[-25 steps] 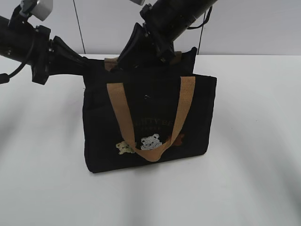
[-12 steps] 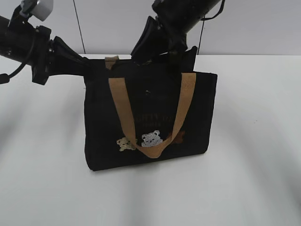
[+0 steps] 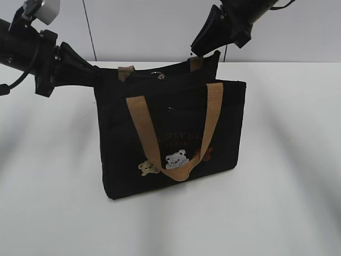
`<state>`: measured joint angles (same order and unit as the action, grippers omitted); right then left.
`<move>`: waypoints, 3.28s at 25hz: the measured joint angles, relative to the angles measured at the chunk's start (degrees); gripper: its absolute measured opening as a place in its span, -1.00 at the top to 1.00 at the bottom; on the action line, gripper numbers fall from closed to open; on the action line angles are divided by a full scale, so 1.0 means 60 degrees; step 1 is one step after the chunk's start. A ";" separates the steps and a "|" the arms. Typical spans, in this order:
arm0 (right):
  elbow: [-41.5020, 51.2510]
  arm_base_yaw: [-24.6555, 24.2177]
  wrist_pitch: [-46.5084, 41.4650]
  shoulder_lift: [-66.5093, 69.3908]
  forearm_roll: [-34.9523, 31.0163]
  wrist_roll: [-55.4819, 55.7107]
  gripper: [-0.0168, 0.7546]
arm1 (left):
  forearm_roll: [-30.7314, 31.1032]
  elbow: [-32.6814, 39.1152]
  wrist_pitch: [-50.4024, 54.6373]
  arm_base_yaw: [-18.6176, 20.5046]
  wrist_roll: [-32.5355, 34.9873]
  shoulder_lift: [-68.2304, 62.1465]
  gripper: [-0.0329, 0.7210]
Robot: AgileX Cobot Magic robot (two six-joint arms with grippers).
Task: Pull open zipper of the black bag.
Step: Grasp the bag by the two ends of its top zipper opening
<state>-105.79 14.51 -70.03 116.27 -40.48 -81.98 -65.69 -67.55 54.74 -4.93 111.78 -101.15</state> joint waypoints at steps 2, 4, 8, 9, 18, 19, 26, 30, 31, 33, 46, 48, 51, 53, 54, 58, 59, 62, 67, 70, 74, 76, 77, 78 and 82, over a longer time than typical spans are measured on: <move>0.0000 -0.0073 0.0000 0.0000 -0.0019 0.0067 0.99 | 0.0000 0.0000 0.0000 0.0000 0.0000 0.0000 0.77; 0.0000 -0.0074 0.0000 -0.0002 -0.0212 0.0121 0.99 | 0.0000 0.0000 0.0000 0.0000 0.0000 0.0000 0.77; 0.0000 -0.0054 0.0000 -0.0018 -0.1407 0.0154 0.98 | 0.0000 0.0000 0.0000 0.0000 0.0000 0.0000 0.77; 0.0000 -0.0029 0.0000 -0.0027 -0.1570 0.0165 0.92 | 0.0000 0.0000 0.0000 0.0000 0.0000 0.0000 0.77; 0.0000 0.1201 0.0000 -0.0034 -0.0974 0.0400 0.01 | 0.0000 0.0000 0.0000 0.0000 0.0000 0.0000 0.77; 0.0000 0.1300 0.0000 -0.0034 -0.0899 0.0400 0.06 | 0.0000 0.0000 0.0000 0.0000 0.0000 0.0000 0.77; 0.0000 0.1337 0.0000 -0.0034 -0.0556 0.0603 0.26 | 0.0000 0.0000 0.0006 0.0000 0.0000 0.0000 0.77; 0.0000 0.1337 0.0000 -0.0034 -0.0311 0.0659 0.26 | 0.0000 0.0000 0.0006 0.0000 0.0000 0.0000 0.77; 0.0000 0.1337 0.0000 -0.0034 -0.0265 0.0659 0.26 | 0.0000 0.0000 0.0006 0.0000 0.0000 0.0000 0.77; 0.0000 0.1337 0.0000 -0.0034 -0.0197 0.0693 0.26 | 0.0002 0.0000 0.0006 0.0000 0.0000 0.0000 0.77; 0.0981 0.1337 0.0056 0.0089 -0.0230 -0.0548 0.26 | 0.0037 0.0000 0.0028 0.0000 0.0000 0.0000 0.77; 0.0991 0.1337 0.0060 0.0025 -0.0252 -0.0604 0.26 | 0.0037 0.0000 0.0028 0.0000 0.0000 0.0000 0.77; 0.0991 0.1337 0.0060 -0.0098 -0.0400 -0.0768 0.26 | 0.0037 0.0000 0.0028 0.0000 0.0000 0.0000 0.77; 0.0991 0.1337 0.0052 -0.0098 -0.0646 -0.1017 0.26 | 0.0037 0.0000 0.0028 0.0000 0.0000 0.0000 0.77; 0.0991 0.1337 0.0052 -0.0098 -0.0796 -0.1228 0.26 | 0.0037 0.0000 0.0028 0.0000 0.0000 0.0000 0.77; 0.0991 0.1337 0.0052 -0.0098 -0.1212 -0.1866 0.26 | 0.0037 0.0000 0.0028 0.0000 0.0000 0.0000 0.77; 0.0991 0.1337 0.0052 -0.0098 -0.1270 -0.1843 0.26 | 0.0037 0.0000 0.0035 0.0000 0.0000 0.0000 0.77; 0.0991 0.1337 0.0089 -0.0098 -0.1356 -0.0955 0.26 | 0.0037 0.0000 0.0035 0.0000 0.0000 0.0000 0.77; 0.0537 0.1144 0.0646 -0.0098 -0.1413 0.3002 0.29 | 0.0037 0.0000 0.0035 0.0000 0.0000 0.0000 0.77; 0.0248 0.1077 0.0783 -0.0098 -0.1183 0.5278 0.30 | 0.0037 0.0000 0.0035 0.0000 0.0000 0.0000 0.77; 0.0205 0.1354 0.0421 -0.0074 0.0031 0.6324 0.30 | 0.0029 0.0000 0.0035 0.0000 0.0000 0.0000 0.77; 0.0205 0.1469 0.0408 0.0014 0.0281 0.6912 0.30 | 0.0019 0.0000 0.0047 0.0000 0.0000 0.0000 0.77; 0.0205 0.1499 0.0430 0.0081 0.0327 0.7213 0.30 | 0.0019 0.0000 0.0047 0.0000 0.0000 0.0000 0.77; 0.0205 0.1508 0.0485 0.0121 0.0319 0.7476 0.30 | 0.0019 0.0000 0.0047 0.0000 0.0000 0.0000 0.77; 0.0198 0.1508 0.0641 0.0178 0.0220 0.8465 0.30 | 0.0012 0.0000 0.0057 0.0000 0.0000 0.0000 0.77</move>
<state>-104.60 23.55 -66.18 117.34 -39.16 -31.19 -65.61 -67.55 55.09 -4.93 111.78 -101.15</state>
